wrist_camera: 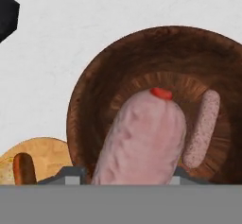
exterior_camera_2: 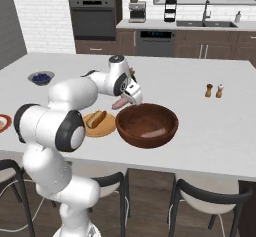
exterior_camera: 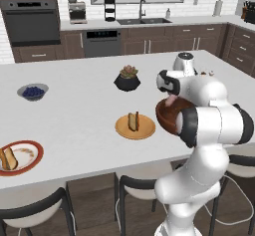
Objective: Place one bun and one sausage from the bowl on each plate.
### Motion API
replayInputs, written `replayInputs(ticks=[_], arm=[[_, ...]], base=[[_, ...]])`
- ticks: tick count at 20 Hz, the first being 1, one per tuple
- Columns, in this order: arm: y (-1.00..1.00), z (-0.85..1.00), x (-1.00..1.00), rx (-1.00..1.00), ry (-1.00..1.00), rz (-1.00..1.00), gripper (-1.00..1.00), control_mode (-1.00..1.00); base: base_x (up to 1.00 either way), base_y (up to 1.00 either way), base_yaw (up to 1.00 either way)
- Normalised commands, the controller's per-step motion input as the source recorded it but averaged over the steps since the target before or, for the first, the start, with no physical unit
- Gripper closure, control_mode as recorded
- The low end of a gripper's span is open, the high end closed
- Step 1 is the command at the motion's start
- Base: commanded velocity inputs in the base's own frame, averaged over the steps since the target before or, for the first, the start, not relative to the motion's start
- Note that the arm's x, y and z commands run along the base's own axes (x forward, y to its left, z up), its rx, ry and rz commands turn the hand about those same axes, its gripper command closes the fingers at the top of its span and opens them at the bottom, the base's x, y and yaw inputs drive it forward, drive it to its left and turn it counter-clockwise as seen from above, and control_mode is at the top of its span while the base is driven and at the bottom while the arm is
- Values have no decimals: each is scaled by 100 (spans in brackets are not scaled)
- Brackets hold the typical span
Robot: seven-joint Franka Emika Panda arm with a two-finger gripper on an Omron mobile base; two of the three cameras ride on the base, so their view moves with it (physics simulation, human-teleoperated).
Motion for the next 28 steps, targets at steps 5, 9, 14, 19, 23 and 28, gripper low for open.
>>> replayInputs(ticks=[5,9,14,19,23,28], arm=[[100,8,-53,0,-19,21,100,-100],[100,1,-65,-1,-17,16,100,-100],[100,-11,-50,-16,-8,12,100,-100],[37,-54,4,-15,1,13,100,-100],[-2,-13,42,-12,16,3,100,-100],[-36,-3,22,0,17,0,100,-100]], base=[[0,0,0],[0,0,0],[0,0,0],[0,0,0],[0,0,0],[0,0,0]])
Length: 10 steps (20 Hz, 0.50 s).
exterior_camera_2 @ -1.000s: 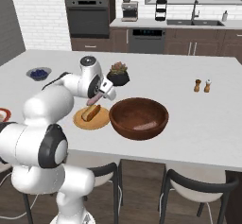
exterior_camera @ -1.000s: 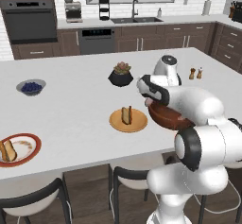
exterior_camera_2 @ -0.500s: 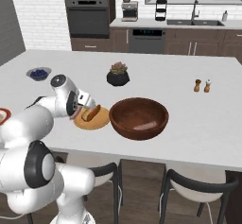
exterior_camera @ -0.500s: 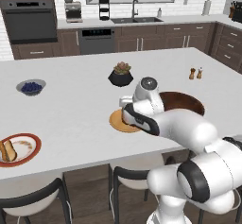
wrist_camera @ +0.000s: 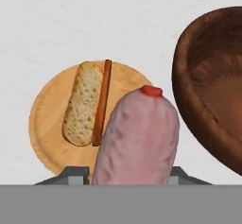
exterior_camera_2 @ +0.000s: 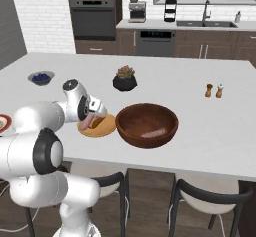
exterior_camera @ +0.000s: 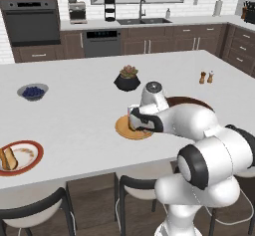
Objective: Place one bun and one sausage from the bowl on each plate.
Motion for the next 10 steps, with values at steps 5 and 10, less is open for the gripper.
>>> replayInputs(ticks=[5,10], arm=[[-1,-49,23,-11,2,0,100,-100],[0,-52,10,-12,0,0,100,-100]], base=[[0,0,0],[0,0,0]])
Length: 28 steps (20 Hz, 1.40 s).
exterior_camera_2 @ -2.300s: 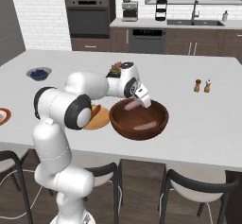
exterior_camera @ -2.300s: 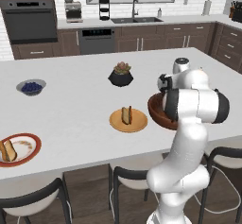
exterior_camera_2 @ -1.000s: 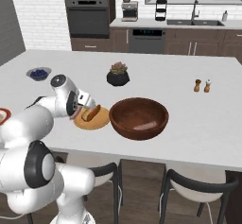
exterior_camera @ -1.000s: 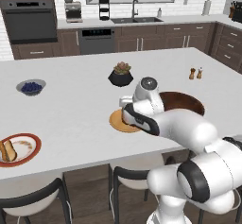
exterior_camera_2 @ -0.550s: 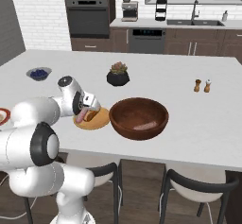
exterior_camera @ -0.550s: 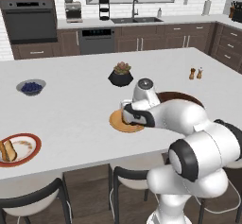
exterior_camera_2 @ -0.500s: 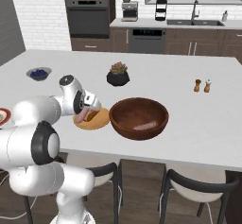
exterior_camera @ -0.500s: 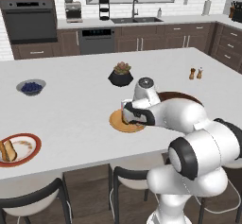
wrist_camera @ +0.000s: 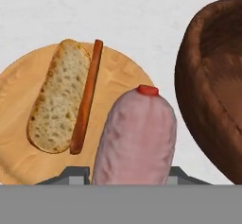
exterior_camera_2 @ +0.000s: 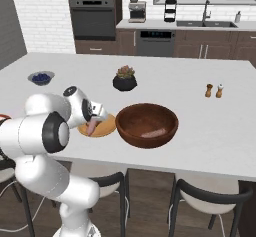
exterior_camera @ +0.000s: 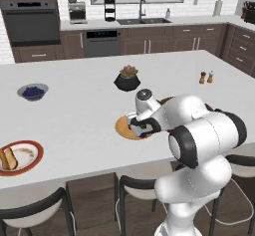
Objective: Place one bun and one sausage from the bowl on each plate.
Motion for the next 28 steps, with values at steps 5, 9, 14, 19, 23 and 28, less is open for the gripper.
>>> replayInputs(ticks=[5,9,14,19,23,28], arm=[[-8,-15,34,0,0,0,100,-100],[-2,0,38,0,-6,0,100,-100],[0,-3,42,0,-5,0,100,-100],[-2,-24,35,0,-5,0,100,-100],[-2,-19,2,0,-4,0,100,-100],[0,-7,0,0,-1,0,-100,-100]], base=[[0,0,0],[0,0,0],[0,0,0],[0,0,0],[0,0,0],[0,0,0]])
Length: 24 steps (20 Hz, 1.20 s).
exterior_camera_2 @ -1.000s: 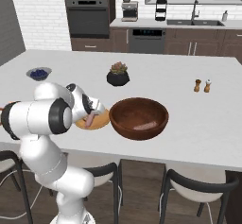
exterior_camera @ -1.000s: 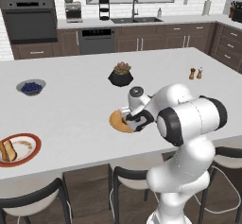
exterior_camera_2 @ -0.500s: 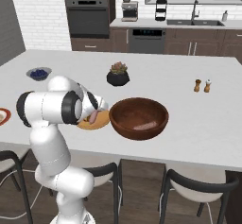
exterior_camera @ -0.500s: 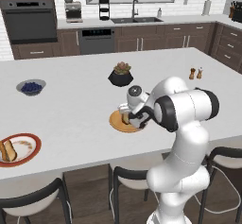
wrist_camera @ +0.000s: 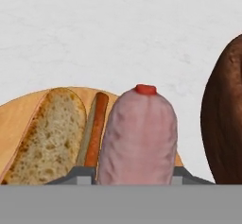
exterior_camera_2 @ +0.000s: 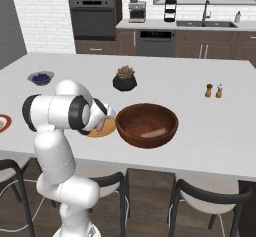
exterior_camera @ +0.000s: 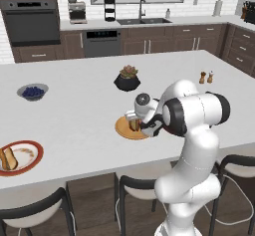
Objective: Place one bun and one sausage from the bowl on each plate.
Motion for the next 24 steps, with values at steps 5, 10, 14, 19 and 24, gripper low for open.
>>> replayInputs(ticks=[5,10,14,19,24], arm=[[0,-3,0,0,-2,0,-100,-100],[-3,0,4,0,-2,0,-100,-100],[0,9,0,0,0,0,-100,-100],[-12,84,-33,0,-2,-1,-100,-100],[-32,100,-53,2,-7,-13,-100,-100]], base=[[0,0,0],[0,0,0],[0,0,0],[0,0,0],[0,0,0]])
